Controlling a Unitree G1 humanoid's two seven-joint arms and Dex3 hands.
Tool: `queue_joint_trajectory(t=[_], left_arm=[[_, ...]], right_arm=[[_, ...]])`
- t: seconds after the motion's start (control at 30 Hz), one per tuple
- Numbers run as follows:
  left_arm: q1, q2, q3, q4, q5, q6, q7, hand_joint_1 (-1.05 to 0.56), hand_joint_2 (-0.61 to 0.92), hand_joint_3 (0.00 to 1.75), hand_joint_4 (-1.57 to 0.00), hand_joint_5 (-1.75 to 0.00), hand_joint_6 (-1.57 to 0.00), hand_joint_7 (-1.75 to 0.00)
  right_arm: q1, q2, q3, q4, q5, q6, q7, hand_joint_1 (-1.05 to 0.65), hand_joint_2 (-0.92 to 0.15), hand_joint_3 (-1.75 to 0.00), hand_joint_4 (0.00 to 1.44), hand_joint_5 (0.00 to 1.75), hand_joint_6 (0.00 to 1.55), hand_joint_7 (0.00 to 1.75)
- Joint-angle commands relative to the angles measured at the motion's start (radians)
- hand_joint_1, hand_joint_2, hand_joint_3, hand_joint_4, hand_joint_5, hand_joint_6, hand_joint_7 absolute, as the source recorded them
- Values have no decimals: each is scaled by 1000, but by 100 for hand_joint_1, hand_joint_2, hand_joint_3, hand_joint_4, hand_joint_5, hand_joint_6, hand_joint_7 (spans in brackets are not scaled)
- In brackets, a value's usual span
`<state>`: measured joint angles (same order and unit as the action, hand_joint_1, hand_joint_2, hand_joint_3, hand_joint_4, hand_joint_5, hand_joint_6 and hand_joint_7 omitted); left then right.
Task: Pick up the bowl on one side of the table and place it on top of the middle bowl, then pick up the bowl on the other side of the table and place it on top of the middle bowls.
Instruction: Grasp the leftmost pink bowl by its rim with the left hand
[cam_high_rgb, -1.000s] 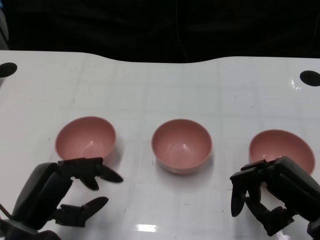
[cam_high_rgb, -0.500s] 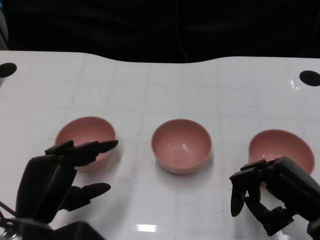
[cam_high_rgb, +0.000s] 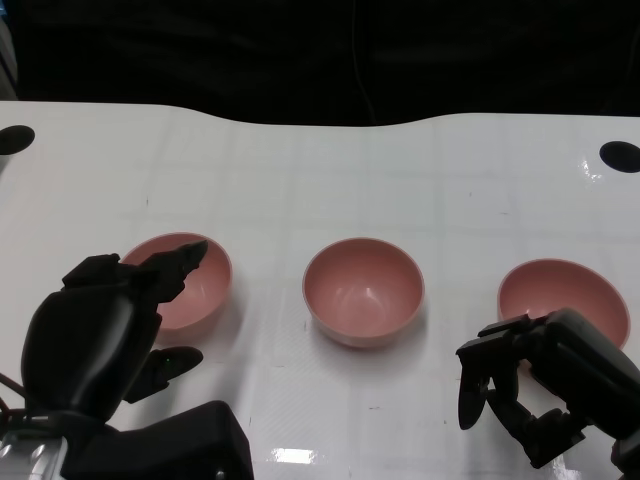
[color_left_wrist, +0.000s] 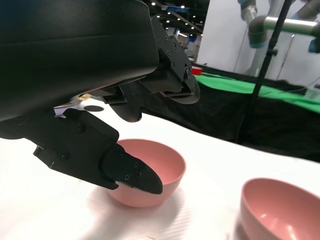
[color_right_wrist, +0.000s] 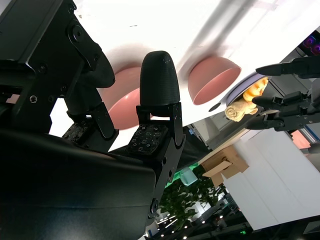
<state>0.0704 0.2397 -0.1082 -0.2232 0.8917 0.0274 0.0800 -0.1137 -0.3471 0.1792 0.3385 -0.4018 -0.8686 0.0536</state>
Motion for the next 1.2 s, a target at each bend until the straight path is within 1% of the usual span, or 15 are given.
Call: queue_joint_trajectory(t=[0.03, 0.13, 0.27, 0.47, 0.53, 0.67, 0.7, 0.73, 0.77, 0.83, 1.03, 1.1, 1.17, 1.2], left_arm=[[-83, 10, -54, 25, 130, 135, -89, -47, 89, 1, -24, -59, -39, 0], [-129, 1, -95, 64, 194, 209, -105, -49, 88, 1, -24, -57, -39, -1], [-156, 0, -135, 88, 226, 265, -117, -49, 89, 0, -24, -56, -37, 0], [-180, 5, -168, 115, 228, 303, -129, -49, 89, 0, -27, -52, -37, 0], [-198, 5, -181, 142, 224, 315, -142, -50, 90, 0, -33, -45, -38, 0], [-207, 9, -191, 152, 218, 326, -144, -51, 90, 0, -36, -40, -38, 0], [-241, -4, -208, 216, 223, 346, -162, -51, 90, 0, -36, -39, -38, 0], [-268, -13, -221, 264, 226, 362, -174, -51, 91, 0, -42, -30, -40, 0], [-287, -18, -232, 298, 227, 374, -181, -52, 91, 0, -45, -24, -41, 0], [-319, -27, -246, 359, 213, 394, -188, -51, 91, 0, -49, -18, -42, 0], [-369, -27, -277, 477, 177, 400, -151, -51, 92, 0, -56, -15, -45, -1], [-385, -21, -289, 518, 168, 386, -128, -51, 92, 1, -63, -18, -48, -3], [-401, -20, -297, 565, 150, 373, -102, -50, 92, 2, -76, -23, -56, -6], [-411, -20, -301, 594, 142, 363, -89, -49, 92, 2, -79, -25, -58, -6]], right_arm=[[0, -1, 0, -10, 11, 5, -1, 20, -10, -162, 102, 158, 102, 115], [2, -1, 1, -17, 13, 11, 1, 20, -9, -163, 102, 159, 101, 115], [2, -1, 3, -17, 14, 12, 0, 21, -9, -163, 102, 159, 101, 116], [3, -2, 4, -18, 14, 13, -1, 21, -8, -163, 102, 159, 101, 115], [3, -2, 5, -21, 15, 15, -1, 20, -9, -163, 102, 159, 101, 115], [4, -2, 6, -23, 15, 17, -1, 20, -9, -164, 102, 158, 101, 115], [6, -2, 5, -26, 13, 19, -1, 20, -9, -164, 102, 158, 101, 115], [8, -2, 5, -29, 12, 21, -1, 19, -9, -163, 102, 159, 101, 115], [9, -3, 6, -31, 12, 23, -1, 19, -9, -163, 102, 160, 101, 116], [13, -3, 6, -38, 11, 30, 0, 19, -10, -162, 101, 160, 101, 116], [13, -5, 7, -38, 8, 25, -5, 18, -11, -162, 101, 160, 101, 117], [13, -6, 7, -39, 9, 25, -4, 18, -11, -162, 101, 160, 101, 117], [14, -6, 7, -40, 13, 29, 0, 17, -10, -162, 101, 160, 100, 117], [13, -6, 7, -38, 11, 27, -3, 17, -10, -162, 101, 160, 100, 117]])
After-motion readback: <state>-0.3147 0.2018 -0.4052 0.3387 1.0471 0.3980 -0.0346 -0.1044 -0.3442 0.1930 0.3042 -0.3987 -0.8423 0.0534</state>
